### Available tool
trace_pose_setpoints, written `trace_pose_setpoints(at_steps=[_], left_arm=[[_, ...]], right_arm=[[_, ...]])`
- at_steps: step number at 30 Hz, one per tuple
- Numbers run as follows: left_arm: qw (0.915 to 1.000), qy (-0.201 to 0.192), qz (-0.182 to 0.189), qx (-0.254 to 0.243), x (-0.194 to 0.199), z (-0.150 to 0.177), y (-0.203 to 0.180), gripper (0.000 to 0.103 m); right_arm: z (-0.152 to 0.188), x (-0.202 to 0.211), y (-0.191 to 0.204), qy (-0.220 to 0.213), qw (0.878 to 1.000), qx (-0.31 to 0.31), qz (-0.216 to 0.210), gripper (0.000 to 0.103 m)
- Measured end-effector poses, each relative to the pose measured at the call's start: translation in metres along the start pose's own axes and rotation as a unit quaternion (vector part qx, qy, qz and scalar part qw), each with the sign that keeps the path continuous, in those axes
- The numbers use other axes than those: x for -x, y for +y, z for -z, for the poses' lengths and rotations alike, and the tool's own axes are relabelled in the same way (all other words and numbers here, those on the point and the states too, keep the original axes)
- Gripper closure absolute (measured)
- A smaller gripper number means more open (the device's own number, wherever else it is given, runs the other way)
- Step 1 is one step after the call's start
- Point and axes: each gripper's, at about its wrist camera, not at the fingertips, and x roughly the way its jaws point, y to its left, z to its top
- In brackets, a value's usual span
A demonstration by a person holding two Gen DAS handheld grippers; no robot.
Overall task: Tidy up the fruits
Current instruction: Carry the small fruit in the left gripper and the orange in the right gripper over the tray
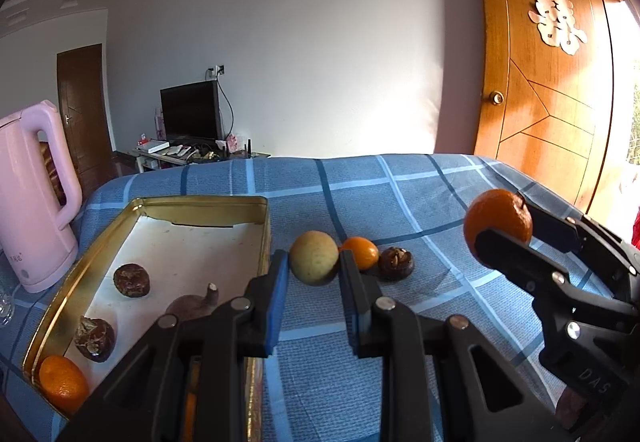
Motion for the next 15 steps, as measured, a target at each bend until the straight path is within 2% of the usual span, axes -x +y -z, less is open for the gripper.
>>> trace_pose_setpoints(at_steps=[15], left_arm=[[0.9987, -0.007, -0.046, 0.021, 0.017, -0.003, 0.042, 0.076]], right_arm=[[-0.021, -0.009, 0.038, 0.010, 0.999, 0.011, -0.041, 0.055]])
